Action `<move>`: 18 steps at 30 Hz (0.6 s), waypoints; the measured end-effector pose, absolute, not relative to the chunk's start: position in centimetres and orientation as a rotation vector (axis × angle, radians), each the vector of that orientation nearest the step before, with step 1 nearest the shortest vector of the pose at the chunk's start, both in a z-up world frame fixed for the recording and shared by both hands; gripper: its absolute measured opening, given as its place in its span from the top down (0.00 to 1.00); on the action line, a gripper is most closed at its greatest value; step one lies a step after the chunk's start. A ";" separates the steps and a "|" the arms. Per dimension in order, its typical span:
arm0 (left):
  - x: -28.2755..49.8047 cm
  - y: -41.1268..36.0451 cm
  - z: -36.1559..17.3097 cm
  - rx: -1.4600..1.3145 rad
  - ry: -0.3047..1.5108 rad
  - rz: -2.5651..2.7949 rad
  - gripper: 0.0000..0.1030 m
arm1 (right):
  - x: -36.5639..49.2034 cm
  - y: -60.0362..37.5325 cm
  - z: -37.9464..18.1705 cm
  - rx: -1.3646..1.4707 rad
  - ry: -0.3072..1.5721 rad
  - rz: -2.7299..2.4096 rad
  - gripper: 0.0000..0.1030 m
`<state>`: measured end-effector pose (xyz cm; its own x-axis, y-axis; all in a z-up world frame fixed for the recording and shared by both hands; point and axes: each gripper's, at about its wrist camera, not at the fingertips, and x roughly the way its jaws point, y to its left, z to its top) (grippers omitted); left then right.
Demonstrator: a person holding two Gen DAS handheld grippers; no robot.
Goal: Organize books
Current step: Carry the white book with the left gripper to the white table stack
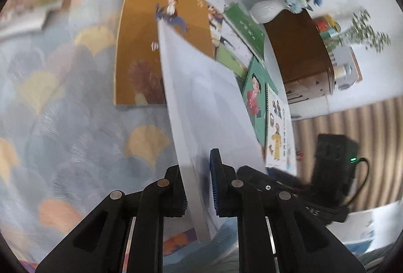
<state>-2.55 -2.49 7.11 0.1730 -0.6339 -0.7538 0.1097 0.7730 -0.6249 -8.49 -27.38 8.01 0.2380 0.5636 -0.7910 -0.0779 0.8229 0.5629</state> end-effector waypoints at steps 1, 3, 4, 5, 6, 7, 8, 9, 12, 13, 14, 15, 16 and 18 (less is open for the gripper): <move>-2.8 -2.2 7.5 -0.466 1.278 -0.558 0.88 | -8.5 -26.7 8.6 0.423 1.259 0.473 0.59; -3.3 -1.4 8.5 -0.442 1.235 -0.566 0.88 | -8.8 -26.1 9.7 0.372 1.231 0.489 0.59; -3.3 -0.7 9.1 -0.444 1.212 -0.564 0.88 | -8.8 -25.4 10.8 0.341 1.211 0.505 0.59; -3.4 -0.1 9.5 -0.450 1.199 -0.562 0.87 | -8.6 -24.9 11.5 0.322 1.197 0.515 0.59; -3.3 0.4 9.8 -0.458 1.188 -0.558 0.87 | -8.3 -24.2 12.2 0.302 1.183 0.523 0.59; -3.2 1.6 10.4 -0.477 1.165 -0.550 0.87 | -7.9 -23.4 12.8 0.280 1.168 0.531 0.59; -3.1 2.5 10.8 -0.493 1.145 -0.545 0.87 | -7.3 -22.3 13.8 0.249 1.148 0.547 0.59; -2.9 3.6 11.3 -0.507 1.118 -0.534 0.87 | -7.1 -21.7 14.1 0.233 1.136 0.558 0.59; -2.0 7.0 12.6 -0.524 1.059 -0.482 0.87 | -4.6 -18.1 15.3 0.181 1.095 0.614 0.59; -1.3 8.8 12.9 -0.531 1.035 -0.454 0.86 | -3.2 -16.3 15.5 0.171 1.086 0.639 0.59; -0.9 10.0 13.0 -0.537 1.024 -0.435 0.86 | -2.4 -15.4 15.5 0.167 1.085 0.655 0.59; -0.2 11.8 13.0 -0.546 1.011 -0.405 0.86 | -1.1 -13.6 15.3 0.158 1.084 0.675 0.59; 0.5 13.1 12.9 -0.549 1.004 -0.381 0.86 | -0.4 -12.4 15.3 0.147 1.082 0.686 0.58; 2.0 15.6 12.4 -0.549 0.991 -0.335 0.86 | 1.6 -9.3 14.9 0.125 1.082 0.710 0.58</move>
<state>2.03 15.60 12.41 0.5134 -0.5043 -0.6944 0.0201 0.8160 -0.5777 1.64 -9.27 14.91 0.2741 0.5844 -0.7638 -0.4674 0.7751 0.4252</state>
